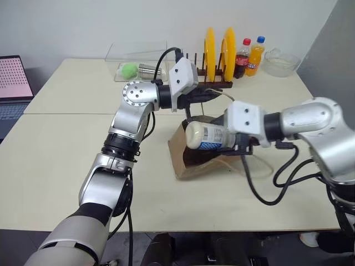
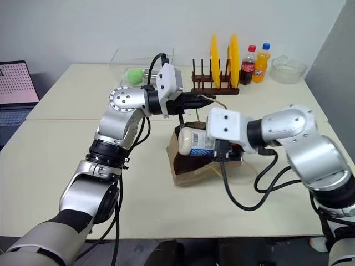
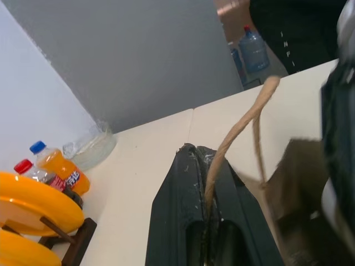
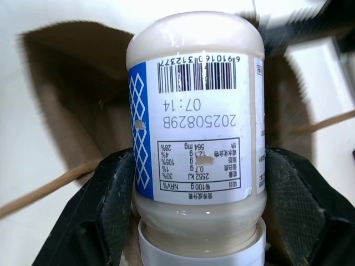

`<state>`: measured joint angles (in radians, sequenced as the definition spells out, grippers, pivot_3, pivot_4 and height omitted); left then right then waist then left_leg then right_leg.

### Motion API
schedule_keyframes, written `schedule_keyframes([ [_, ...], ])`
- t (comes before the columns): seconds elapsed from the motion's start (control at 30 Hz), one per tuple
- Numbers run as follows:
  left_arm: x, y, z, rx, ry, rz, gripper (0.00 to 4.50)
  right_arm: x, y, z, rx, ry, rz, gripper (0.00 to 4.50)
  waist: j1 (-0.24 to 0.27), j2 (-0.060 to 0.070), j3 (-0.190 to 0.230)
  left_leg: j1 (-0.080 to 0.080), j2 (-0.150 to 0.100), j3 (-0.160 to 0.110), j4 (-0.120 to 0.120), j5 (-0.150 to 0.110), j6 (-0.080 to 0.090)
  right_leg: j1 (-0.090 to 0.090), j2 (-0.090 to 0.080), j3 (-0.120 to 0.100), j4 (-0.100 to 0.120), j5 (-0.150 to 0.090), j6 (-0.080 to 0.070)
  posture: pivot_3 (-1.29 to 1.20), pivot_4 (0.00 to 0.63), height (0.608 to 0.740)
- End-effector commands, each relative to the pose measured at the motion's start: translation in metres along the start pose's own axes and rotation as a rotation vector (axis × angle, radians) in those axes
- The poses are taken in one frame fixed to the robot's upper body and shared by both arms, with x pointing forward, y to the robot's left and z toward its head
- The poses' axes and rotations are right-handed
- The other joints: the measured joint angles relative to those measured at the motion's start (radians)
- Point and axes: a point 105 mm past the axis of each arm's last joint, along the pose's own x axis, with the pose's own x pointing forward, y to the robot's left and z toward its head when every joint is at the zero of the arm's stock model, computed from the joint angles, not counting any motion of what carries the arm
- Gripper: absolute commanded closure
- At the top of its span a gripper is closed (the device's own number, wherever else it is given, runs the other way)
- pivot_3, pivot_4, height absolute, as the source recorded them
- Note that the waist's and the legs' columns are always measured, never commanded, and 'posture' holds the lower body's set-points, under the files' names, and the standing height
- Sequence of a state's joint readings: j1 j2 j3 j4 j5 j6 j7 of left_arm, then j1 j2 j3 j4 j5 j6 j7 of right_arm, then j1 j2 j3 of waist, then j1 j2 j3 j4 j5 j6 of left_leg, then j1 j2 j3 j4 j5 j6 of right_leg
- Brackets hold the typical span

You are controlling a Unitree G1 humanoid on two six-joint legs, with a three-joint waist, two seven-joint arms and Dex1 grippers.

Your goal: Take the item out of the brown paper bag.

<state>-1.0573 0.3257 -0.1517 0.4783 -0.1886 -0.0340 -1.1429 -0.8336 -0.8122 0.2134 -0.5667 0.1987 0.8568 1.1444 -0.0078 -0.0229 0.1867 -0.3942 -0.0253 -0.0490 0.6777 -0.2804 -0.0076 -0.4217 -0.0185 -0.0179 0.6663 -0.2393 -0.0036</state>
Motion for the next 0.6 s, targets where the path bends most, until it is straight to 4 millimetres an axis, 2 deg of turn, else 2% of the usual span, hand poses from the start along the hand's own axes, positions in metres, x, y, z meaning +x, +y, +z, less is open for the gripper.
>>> schedule_keyframes([
  [0.03,0.005,0.001,0.011,0.053,-0.024,-0.018,4.50,-0.029,-0.019,0.011,-0.050,-0.019,-0.131,1.41,0.004,0.000,0.000,0.000,0.000,0.000,0.000,0.000,0.000,0.000,0.000,0.000,0.000,0.000,0.000,0.00,0.150,0.740],
  [0.23,0.006,-0.001,0.011,0.057,-0.029,-0.029,4.50,-0.052,-0.026,0.008,-0.078,0.031,-0.188,1.41,0.004,0.000,0.000,0.000,0.000,0.000,0.000,0.000,0.000,0.000,0.000,0.000,0.000,0.000,0.000,0.00,0.150,0.740],
  [0.33,0.005,-0.001,0.009,0.060,-0.023,-0.028,4.50,-0.073,-0.037,0.010,-0.060,0.039,-0.270,1.41,0.005,0.000,0.000,0.000,0.000,0.000,0.000,0.000,0.000,0.000,0.000,0.000,0.000,0.000,0.000,0.00,0.150,0.740],
  [0.4,0.004,-0.001,0.009,0.061,-0.020,-0.027,4.50,-0.086,-0.044,0.003,-0.047,0.076,-0.327,1.41,0.006,0.000,0.000,0.000,0.000,0.001,0.000,0.000,0.000,0.000,0.000,0.000,0.000,0.000,0.000,0.00,0.150,0.740],
  [0.5,0.002,0.000,0.008,0.065,-0.016,-0.026,4.50,-0.106,-0.048,-0.035,0.020,0.201,-0.421,1.41,0.009,0.000,0.000,0.000,0.000,0.000,0.000,0.000,0.000,0.001,0.000,0.000,-0.001,0.000,0.000,0.00,0.150,0.740],
  [0.6,0.000,0.000,0.008,0.068,-0.013,-0.025,4.50,-0.106,-0.045,-0.070,0.070,0.269,-0.450,1.41,0.010,0.000,0.000,0.000,0.000,0.003,0.001,0.000,0.000,0.001,-0.001,0.001,-0.001,0.000,0.001,0.00,0.150,0.740],
])
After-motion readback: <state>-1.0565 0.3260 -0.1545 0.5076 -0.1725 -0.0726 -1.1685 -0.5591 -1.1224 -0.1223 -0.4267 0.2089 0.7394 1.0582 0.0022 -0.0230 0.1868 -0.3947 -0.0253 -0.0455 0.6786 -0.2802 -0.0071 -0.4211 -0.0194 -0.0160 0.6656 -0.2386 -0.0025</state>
